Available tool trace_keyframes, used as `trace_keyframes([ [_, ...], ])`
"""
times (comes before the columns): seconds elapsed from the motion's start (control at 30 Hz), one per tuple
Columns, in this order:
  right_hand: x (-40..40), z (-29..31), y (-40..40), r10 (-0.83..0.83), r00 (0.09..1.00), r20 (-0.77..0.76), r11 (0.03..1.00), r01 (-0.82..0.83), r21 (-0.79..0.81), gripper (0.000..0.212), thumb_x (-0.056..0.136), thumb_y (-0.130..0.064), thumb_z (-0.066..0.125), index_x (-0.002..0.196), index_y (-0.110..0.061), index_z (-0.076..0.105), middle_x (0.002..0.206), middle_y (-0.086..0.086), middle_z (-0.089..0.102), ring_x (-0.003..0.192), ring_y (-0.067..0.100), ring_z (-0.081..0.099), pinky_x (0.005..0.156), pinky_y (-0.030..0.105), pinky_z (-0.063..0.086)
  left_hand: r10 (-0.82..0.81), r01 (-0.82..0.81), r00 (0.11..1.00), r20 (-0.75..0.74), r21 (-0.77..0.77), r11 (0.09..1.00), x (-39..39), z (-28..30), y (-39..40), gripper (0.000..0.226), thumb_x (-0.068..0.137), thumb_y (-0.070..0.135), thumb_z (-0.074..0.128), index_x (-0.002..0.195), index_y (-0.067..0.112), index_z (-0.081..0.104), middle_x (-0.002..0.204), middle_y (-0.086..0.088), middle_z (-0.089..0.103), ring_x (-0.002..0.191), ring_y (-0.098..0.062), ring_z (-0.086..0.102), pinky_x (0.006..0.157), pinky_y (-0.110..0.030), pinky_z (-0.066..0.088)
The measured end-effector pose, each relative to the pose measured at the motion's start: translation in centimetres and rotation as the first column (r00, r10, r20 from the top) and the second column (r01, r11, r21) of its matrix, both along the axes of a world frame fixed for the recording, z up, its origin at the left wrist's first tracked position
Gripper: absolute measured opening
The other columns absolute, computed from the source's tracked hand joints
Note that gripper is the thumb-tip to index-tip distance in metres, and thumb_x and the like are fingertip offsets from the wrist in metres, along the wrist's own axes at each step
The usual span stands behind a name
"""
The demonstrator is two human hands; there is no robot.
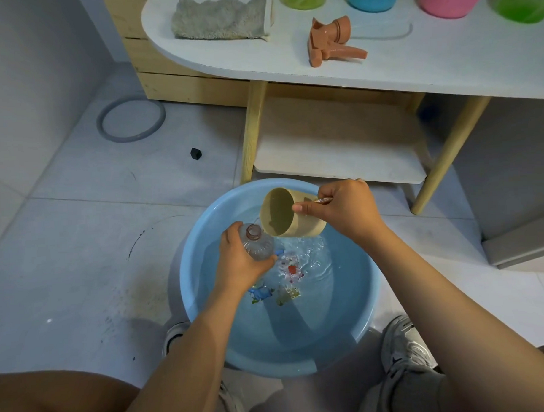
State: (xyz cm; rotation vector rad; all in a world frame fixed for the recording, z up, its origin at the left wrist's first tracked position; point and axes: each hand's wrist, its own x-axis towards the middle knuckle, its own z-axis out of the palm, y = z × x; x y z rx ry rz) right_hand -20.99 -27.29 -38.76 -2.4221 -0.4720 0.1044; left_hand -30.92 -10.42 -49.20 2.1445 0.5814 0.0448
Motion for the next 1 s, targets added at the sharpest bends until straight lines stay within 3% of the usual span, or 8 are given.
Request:
trace_keyframes([
  [0.1, 0.1, 0.1, 0.0, 0.009, 1.0, 0.028, 1.0, -0.009, -0.027, 0.064, 0.07, -0.051, 0.075, 0.045, -0.017, 0.026, 0.043, -0.001, 0.024, 0.048, 0.021, 0.023, 0.067, 0.03, 0.021, 0.002, -0.002, 1.0, 0.0, -0.012, 1.0, 0.0, -0.1, 0.0, 0.095, 0.062, 0.026, 0.087, 0.138, 0.013, 0.032, 0.136, -0.006, 0.037, 0.123, -0.02, 0.043, 0.09, -0.018, 0.032],
  [0.27, 0.3, 0.2, 0.0, 0.014, 0.998, 0.065, 0.998, -0.01, -0.058, 0.063, 0.07, -0.054, 0.073, 0.046, -0.018, 0.027, 0.043, -0.001, 0.027, 0.049, 0.02, 0.025, 0.069, 0.03, 0.022, -0.005, 0.005, 1.0, -0.013, -0.002, 1.0, 0.1, -0.2, 0.1, 0.097, 0.06, 0.027, 0.087, 0.139, 0.013, 0.032, 0.136, -0.007, 0.038, 0.123, -0.022, 0.043, 0.093, -0.021, 0.033],
  [0.67, 0.4, -0.1, 0.1, 0.025, 0.992, 0.127, 0.996, -0.013, -0.093, 0.06, 0.065, -0.062, 0.07, 0.045, -0.021, 0.032, 0.042, -0.004, 0.031, 0.065, 0.027, 0.028, 0.071, 0.033, 0.026, -0.011, 0.012, 1.0, -0.021, 0.018, 1.0, 0.3, -0.5, 0.1, 0.095, 0.061, 0.029, 0.086, 0.138, 0.014, 0.033, 0.137, -0.006, 0.039, 0.125, -0.022, 0.043, 0.096, -0.027, 0.037],
  [0.83, 0.0, 0.6, 0.2, 0.043, 0.987, 0.153, 0.992, -0.024, -0.121, 0.059, 0.067, -0.06, 0.071, 0.047, -0.02, 0.032, 0.042, -0.005, 0.032, 0.072, 0.024, 0.028, 0.067, 0.03, 0.022, -0.002, 0.002, 1.0, -0.008, 0.02, 1.0, 0.4, -0.8, 0.1, 0.091, 0.058, 0.029, 0.087, 0.133, 0.013, 0.038, 0.13, -0.006, 0.045, 0.118, -0.021, 0.047, 0.09, -0.024, 0.038],
  [1.0, -0.3, 1.2, 0.2, 0.089, 0.975, 0.202, 0.986, -0.058, -0.157, 0.052, 0.07, -0.057, 0.07, 0.055, -0.013, 0.046, 0.045, -0.008, 0.035, 0.075, 0.022, 0.031, 0.067, 0.025, 0.018, -0.002, 0.002, 1.0, 0.002, 0.015, 1.0, 0.4, -0.8, 0.2, 0.093, 0.059, 0.029, 0.088, 0.135, 0.012, 0.037, 0.131, -0.007, 0.043, 0.119, -0.021, 0.047, 0.09, -0.021, 0.037],
])
